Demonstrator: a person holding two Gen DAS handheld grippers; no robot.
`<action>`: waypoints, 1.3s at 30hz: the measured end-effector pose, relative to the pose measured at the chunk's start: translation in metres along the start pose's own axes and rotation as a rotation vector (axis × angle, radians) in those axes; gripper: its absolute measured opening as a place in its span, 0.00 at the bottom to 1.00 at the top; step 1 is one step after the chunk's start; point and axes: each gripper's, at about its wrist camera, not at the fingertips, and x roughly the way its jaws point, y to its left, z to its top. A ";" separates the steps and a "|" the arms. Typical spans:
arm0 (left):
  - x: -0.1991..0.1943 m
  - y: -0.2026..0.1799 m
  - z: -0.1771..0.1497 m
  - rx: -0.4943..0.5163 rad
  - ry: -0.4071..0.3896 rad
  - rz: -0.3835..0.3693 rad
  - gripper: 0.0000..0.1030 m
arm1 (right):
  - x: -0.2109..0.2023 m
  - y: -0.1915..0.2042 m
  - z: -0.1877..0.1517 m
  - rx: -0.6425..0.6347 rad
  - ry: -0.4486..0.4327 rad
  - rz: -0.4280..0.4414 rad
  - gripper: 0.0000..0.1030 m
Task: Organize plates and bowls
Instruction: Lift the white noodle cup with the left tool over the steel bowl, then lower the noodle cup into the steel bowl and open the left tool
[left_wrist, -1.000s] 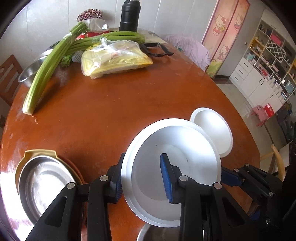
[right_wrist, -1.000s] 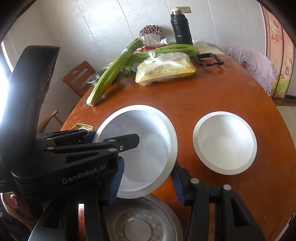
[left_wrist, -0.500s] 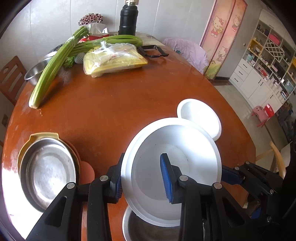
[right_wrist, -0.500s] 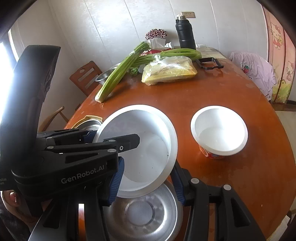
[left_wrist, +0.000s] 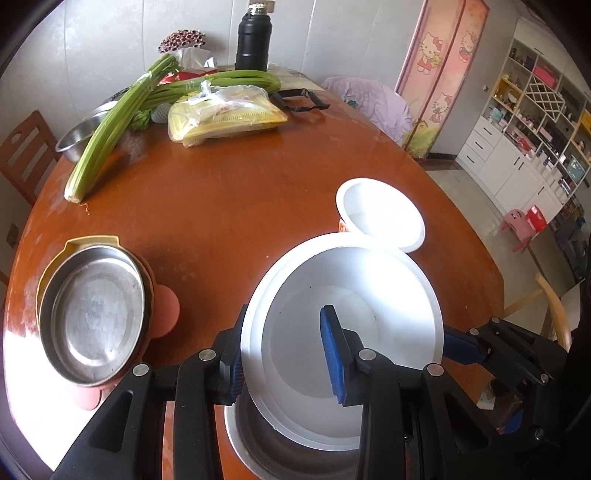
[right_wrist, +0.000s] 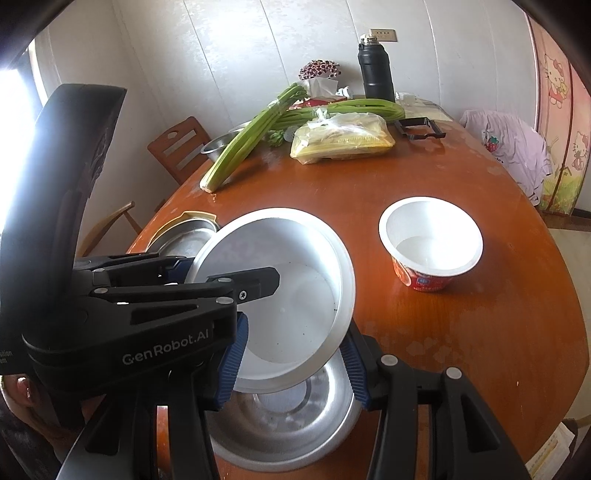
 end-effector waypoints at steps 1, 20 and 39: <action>-0.001 -0.001 -0.002 -0.002 0.002 0.001 0.35 | -0.001 0.000 -0.002 0.000 0.001 0.003 0.48; 0.004 -0.004 -0.039 -0.023 0.023 0.018 0.35 | -0.001 0.008 -0.032 -0.040 0.050 0.012 0.49; 0.015 -0.005 -0.052 -0.013 0.048 0.039 0.36 | 0.009 0.010 -0.041 -0.066 0.103 0.008 0.49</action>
